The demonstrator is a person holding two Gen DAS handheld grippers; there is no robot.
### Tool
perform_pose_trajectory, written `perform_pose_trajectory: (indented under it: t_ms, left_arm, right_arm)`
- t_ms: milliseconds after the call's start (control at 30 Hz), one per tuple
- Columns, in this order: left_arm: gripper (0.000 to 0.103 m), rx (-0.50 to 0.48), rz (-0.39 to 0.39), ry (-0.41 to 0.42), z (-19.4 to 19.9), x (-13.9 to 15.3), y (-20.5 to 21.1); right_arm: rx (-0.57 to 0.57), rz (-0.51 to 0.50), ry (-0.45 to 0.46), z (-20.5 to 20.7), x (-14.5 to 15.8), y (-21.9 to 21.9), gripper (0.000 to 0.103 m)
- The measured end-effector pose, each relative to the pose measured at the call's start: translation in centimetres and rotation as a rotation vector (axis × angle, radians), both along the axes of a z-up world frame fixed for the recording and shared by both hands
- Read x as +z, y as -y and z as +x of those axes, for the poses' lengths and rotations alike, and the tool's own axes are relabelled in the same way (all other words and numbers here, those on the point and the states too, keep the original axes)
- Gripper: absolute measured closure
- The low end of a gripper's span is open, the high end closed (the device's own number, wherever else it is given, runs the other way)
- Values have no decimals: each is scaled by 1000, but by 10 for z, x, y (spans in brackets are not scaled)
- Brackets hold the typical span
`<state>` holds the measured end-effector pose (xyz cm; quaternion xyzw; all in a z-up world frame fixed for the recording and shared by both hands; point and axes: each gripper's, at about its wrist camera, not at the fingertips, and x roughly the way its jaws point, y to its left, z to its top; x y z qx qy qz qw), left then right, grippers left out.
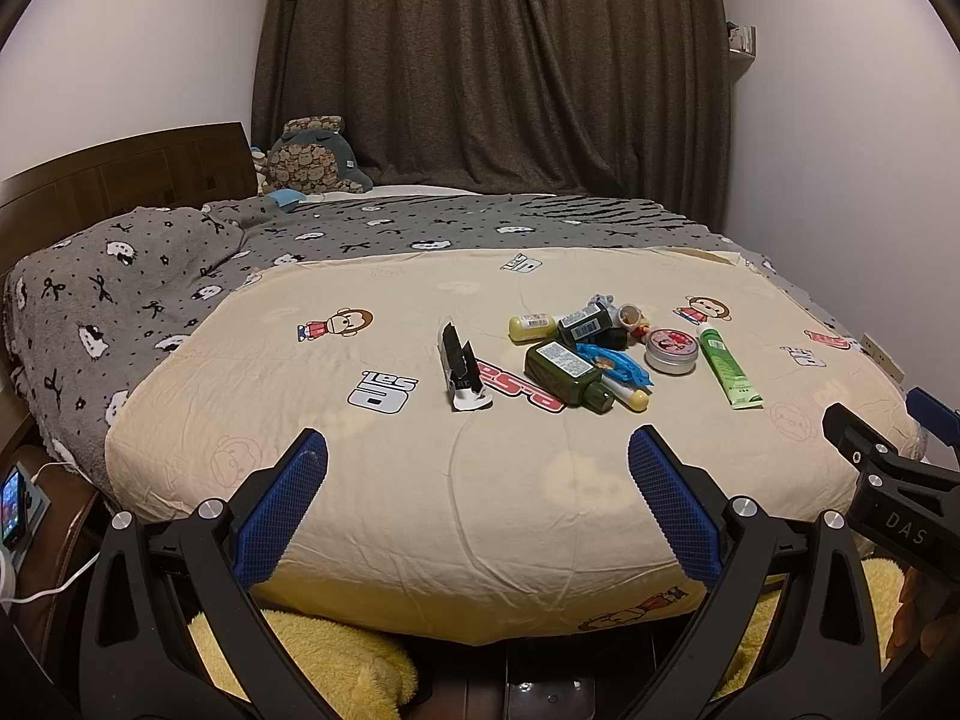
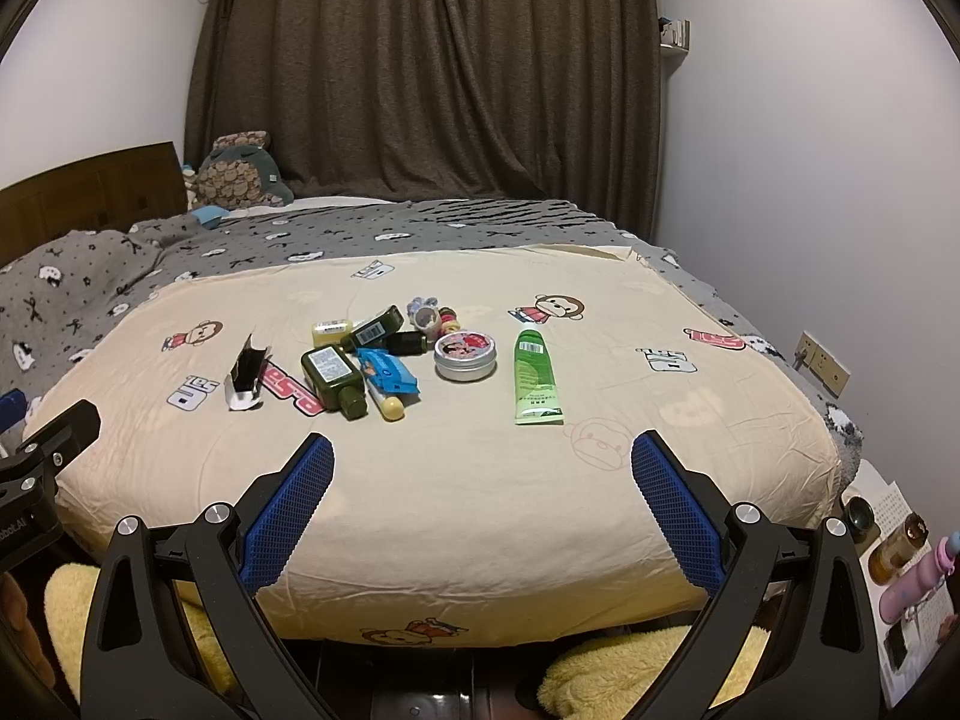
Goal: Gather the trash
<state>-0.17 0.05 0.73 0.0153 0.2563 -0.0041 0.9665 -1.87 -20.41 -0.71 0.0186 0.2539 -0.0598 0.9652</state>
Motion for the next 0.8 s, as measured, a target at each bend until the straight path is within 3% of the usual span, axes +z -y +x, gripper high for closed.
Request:
perform_pose_trajectory:
  t_ms: [800]
  left_arm:
    - [8, 0, -3, 0, -2, 1, 0]
  right_arm:
    - [-11, -11, 19, -3, 0, 2, 3]
